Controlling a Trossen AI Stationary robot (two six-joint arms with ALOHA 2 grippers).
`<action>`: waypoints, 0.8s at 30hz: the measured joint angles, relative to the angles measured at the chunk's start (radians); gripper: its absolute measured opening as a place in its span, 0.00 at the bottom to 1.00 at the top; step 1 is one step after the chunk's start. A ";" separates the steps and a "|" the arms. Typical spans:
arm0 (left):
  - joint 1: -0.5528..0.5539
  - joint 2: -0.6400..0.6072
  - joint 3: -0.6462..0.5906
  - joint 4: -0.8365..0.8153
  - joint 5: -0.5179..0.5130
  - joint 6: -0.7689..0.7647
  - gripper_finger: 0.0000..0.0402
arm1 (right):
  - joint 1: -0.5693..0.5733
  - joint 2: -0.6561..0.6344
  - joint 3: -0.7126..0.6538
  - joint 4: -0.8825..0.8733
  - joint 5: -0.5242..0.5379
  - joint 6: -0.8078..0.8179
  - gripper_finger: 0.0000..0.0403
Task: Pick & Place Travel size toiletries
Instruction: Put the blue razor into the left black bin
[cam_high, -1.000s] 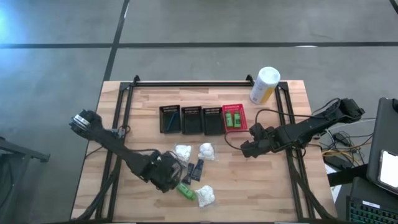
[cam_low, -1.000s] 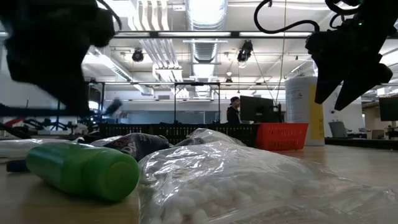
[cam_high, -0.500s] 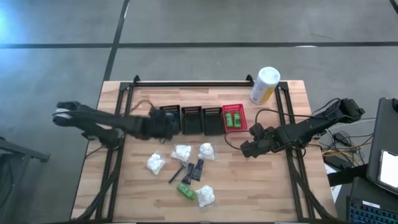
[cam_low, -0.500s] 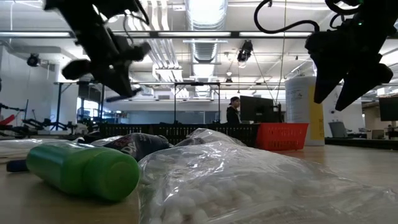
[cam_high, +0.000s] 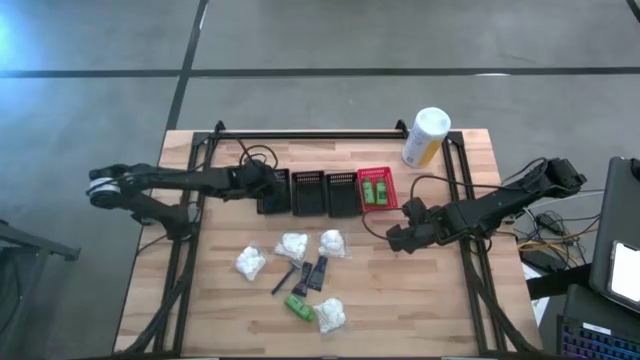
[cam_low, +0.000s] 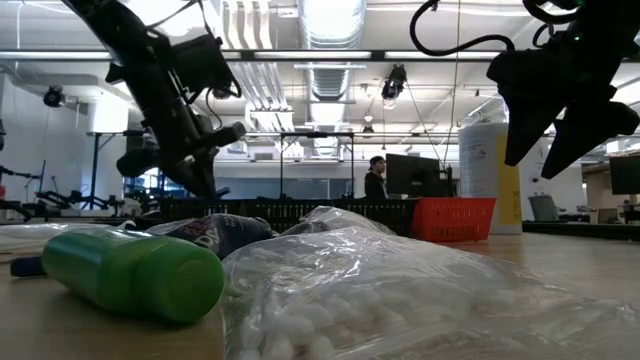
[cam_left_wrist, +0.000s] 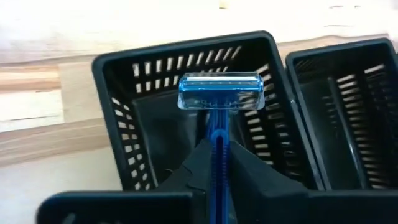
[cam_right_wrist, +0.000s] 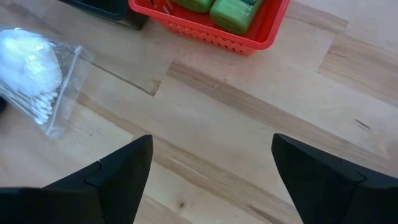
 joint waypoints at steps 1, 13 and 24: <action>0.000 0.000 -0.002 -0.002 0.000 -0.001 0.13 | 0.000 0.000 0.000 0.000 0.000 0.000 0.80; -0.013 0.001 0.035 -0.005 0.031 0.024 0.35 | 0.000 0.000 0.000 0.000 0.000 0.000 0.88; -0.367 -0.021 0.199 -0.003 0.166 0.324 0.35 | 0.000 0.000 0.000 0.000 -0.015 -0.010 0.86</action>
